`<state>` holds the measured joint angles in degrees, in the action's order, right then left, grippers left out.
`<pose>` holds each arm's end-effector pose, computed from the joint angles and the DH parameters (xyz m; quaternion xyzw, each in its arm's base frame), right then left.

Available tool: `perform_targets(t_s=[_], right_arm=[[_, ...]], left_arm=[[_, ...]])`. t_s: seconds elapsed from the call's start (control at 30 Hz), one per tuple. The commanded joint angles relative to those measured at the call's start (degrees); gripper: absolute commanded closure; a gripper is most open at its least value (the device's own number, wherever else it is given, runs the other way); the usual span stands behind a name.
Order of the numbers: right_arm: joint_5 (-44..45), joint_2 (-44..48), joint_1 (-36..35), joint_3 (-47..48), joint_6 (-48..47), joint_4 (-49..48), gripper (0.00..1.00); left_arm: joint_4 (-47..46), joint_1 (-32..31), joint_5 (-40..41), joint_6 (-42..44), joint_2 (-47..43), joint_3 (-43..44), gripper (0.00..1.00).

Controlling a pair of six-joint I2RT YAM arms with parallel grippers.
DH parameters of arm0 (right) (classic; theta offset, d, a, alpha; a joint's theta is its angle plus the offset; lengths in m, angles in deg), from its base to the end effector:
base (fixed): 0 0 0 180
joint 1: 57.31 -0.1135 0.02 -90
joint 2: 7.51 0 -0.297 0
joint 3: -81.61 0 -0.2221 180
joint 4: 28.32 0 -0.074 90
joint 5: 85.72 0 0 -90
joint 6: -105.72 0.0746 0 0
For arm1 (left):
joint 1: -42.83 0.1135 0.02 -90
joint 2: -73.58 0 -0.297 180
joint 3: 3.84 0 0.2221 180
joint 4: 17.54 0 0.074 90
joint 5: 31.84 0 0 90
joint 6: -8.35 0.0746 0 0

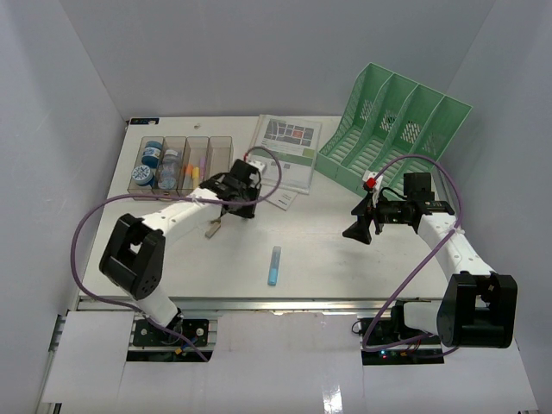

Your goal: Organize the desk

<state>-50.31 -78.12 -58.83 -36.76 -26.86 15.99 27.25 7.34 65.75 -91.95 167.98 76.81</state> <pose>0.2092 0.0664 0.2650 -0.4505 0.7275 0.3095 0.4147 0.2791 -0.1869 0.2306 0.1919 0.9412 -0.0466 0.2740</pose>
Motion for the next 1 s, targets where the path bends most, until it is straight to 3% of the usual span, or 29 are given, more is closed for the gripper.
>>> perform_targets(t_s=[0.0, 0.07, 0.2, 0.47, 0.53, 0.6, 0.67, 0.73, 0.9, 0.97], right_arm=[[-2.01, 0.56, 0.2, 1.07, -0.92, 0.54, 0.11], [-2.19, 0.47, 0.21, 1.15, -0.92, 0.64, 0.11], [-2.35, 0.54, 0.22, 1.23, -0.92, 0.72, 0.12], [-2.36, 0.26, 0.2, 1.16, -0.62, 0.37, 0.12], [-2.44, 0.1, 0.2, 1.16, -0.55, 0.36, 0.12], [-2.37, -0.05, 0.2, 1.24, -0.4, 0.28, 0.12], [-2.44, -0.21, 0.2, 1.17, -0.32, 0.36, 0.12], [-2.88, -0.4, 0.29, 1.16, -0.39, 0.62, 0.12], [-4.03, -2.35, -3.34, 2.68, -1.26, 3.59, 0.11], [-1.34, -4.52, -9.45, 6.55, -7.88, 10.8, 0.11]], left_arm=[[-2.54, 12.07, -5.74, 1.24, -6.34, 6.47, 0.81], [-2.46, 19.61, -7.44, 1.6, -4.3, 10.5, 0.82], [-1.2, 28.91, -11.54, 1.82, 2.23, 17.41, 0.83], [-0.12, 34.48, -10.84, 3.55, 13.01, 26.66, 0.78], [0.48, 34.79, -10.99, 3.88, 14.91, 28.29, 0.71], [1.09, 34.86, -10.76, 3.89, 17.14, 30.06, 0.56], [1.42, 34.87, -10.29, 3.58, 17.75, 30.43, 0.31], [1.47, 34.87, -9.88, 3.19, 17.49, 30.22, 0.17], [1.35, 34.87, -14.38, 2.03, 10.7, 27.9, 0.11], [0.74, 34.87, -18.15, 0.95, 5.19, 25.06, 0.1]])
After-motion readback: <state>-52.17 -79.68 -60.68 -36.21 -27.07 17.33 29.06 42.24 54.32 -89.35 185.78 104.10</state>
